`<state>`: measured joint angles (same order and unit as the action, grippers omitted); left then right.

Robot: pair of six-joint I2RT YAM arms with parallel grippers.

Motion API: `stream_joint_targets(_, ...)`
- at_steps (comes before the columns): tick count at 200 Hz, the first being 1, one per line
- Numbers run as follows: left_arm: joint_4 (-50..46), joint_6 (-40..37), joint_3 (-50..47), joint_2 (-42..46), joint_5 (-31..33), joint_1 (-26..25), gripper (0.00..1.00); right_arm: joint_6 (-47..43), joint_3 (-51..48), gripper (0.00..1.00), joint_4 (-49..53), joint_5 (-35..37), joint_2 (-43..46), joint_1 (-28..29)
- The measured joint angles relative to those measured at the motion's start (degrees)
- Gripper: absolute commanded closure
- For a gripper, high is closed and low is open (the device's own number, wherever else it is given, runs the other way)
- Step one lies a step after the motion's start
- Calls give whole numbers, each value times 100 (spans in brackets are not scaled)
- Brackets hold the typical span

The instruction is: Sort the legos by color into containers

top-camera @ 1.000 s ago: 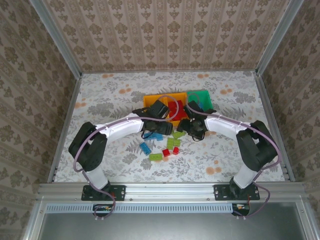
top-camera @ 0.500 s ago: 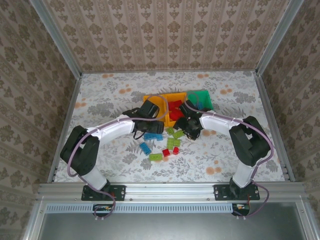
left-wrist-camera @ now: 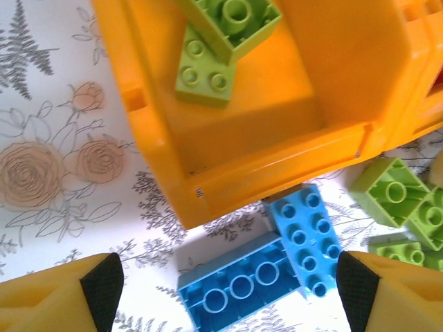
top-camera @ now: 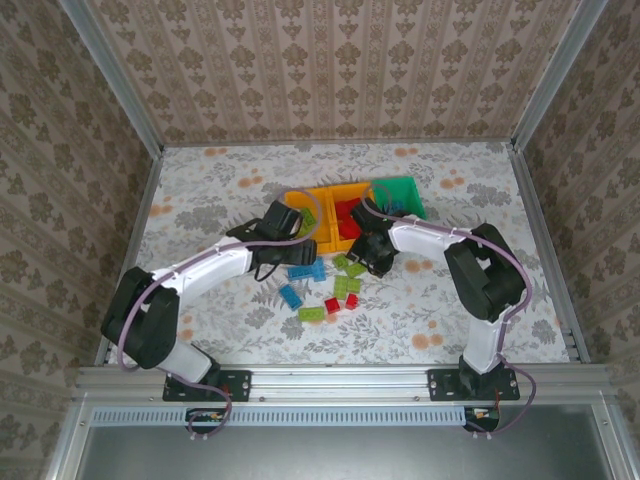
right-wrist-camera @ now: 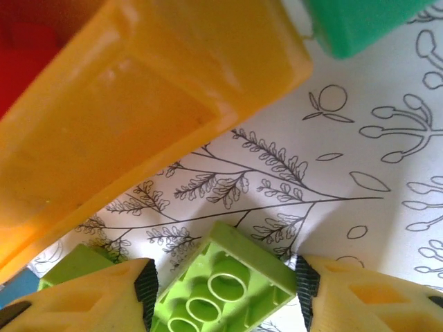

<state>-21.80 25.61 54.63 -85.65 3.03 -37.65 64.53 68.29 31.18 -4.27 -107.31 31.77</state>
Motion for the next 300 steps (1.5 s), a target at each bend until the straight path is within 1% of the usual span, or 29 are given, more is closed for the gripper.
stream_joint_targets(66,107,-39,-369,402,-20,337,16,9,227,63,380,151,-144,0)
stream_joint_targets(120,129,-39,-481,472,-24,433,16,-2,116,64,378,487,-4,-44)
stream_joint_targets(141,129,-39,-485,472,-24,468,16,-4,-13,65,382,623,254,-63)
stream_joint_targets(174,122,-39,-487,472,-17,527,15,-157,63,65,334,730,769,-31)
stream_joint_targets(196,129,-35,-507,472,-20,590,14,-483,518,65,282,798,922,66)
stream_joint_targets(229,131,39,-590,472,-81,704,10,-1193,1467,65,37,861,809,195)
stream_joint_targets(256,129,140,-627,472,-170,776,8,-1762,2312,65,-190,852,291,243)
stream_joint_targets(265,131,162,-629,472,-192,776,7,-1926,2546,62,-251,835,48,254)
stream_joint_targets(281,129,186,-629,472,-225,776,6,-2151,2833,64,-282,802,-326,262)
stream_joint_targets(300,131,223,-656,472,-262,774,5,-2376,3091,63,-271,743,-734,264)
